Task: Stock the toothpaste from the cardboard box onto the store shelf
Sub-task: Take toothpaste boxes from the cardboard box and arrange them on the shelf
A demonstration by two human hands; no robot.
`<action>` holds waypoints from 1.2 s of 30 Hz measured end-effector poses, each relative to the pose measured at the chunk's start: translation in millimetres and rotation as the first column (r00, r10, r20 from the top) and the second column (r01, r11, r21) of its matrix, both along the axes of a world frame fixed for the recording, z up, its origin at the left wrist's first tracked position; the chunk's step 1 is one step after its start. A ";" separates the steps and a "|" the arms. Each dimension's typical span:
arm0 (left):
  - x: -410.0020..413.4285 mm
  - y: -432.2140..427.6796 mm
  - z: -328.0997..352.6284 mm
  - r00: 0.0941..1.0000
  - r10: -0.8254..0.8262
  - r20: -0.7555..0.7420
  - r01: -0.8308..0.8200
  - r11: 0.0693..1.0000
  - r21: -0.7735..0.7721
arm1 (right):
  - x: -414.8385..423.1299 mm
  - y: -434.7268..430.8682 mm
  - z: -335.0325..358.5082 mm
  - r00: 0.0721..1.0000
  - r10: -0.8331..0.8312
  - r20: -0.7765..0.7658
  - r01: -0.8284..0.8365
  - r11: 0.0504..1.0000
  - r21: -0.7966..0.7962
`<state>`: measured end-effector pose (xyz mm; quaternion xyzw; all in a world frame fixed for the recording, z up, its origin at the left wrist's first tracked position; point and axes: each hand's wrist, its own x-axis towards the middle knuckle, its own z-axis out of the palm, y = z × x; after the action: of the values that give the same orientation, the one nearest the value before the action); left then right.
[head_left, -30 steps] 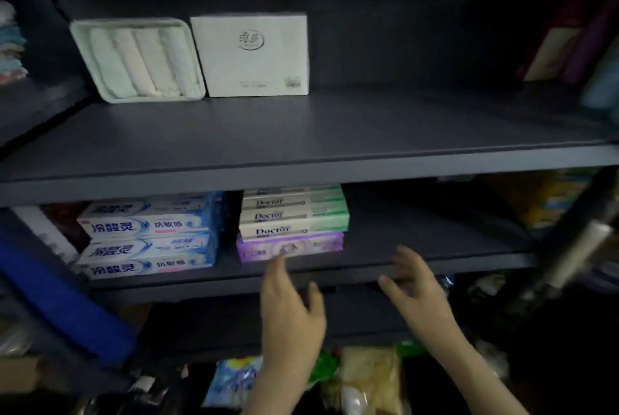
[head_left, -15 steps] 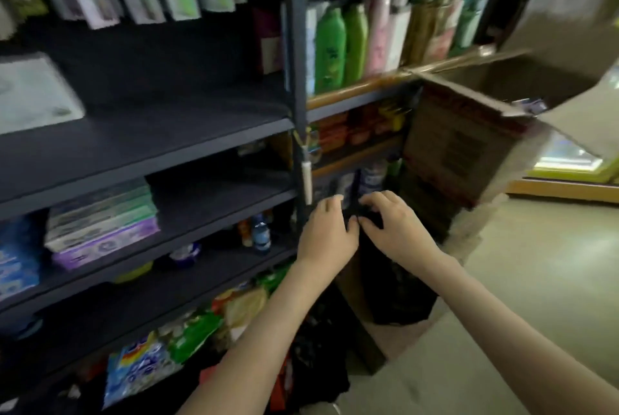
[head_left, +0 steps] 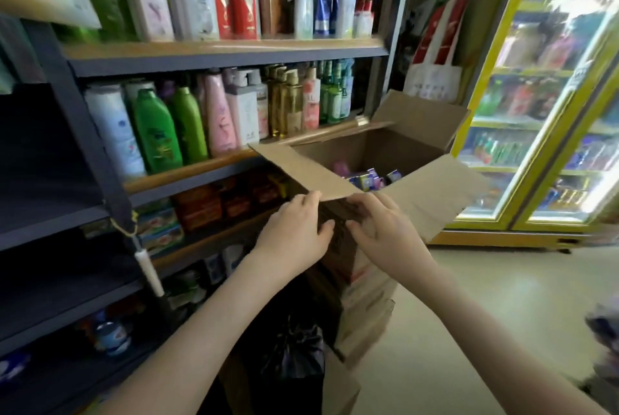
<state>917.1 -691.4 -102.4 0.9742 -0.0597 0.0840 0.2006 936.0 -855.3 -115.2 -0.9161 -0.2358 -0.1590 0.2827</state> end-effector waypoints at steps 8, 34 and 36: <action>144.9 -49.6 -11.0 0.996 -0.030 -0.080 0.048 0.971 0.236 | 154.3 -86.8 -21.3 0.998 0.038 -0.048 -0.045 0.988 -0.147; 268.3 -127.9 -91.7 0.792 0.609 -0.043 -0.595 0.786 0.165 | 407.8 -96.7 -67.6 0.751 0.648 -0.124 -0.631 0.651 -0.423; 267.5 -128.5 -92.4 0.813 0.581 -0.041 -0.573 0.811 0.120 | 419.6 -114.6 -53.1 0.786 0.606 -0.117 -0.613 0.790 -0.022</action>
<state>1184.6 -819.8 -194.8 0.9578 0.2422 0.1005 0.1178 1355.6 -969.9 -168.2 -0.8059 -0.5082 -0.0043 0.3038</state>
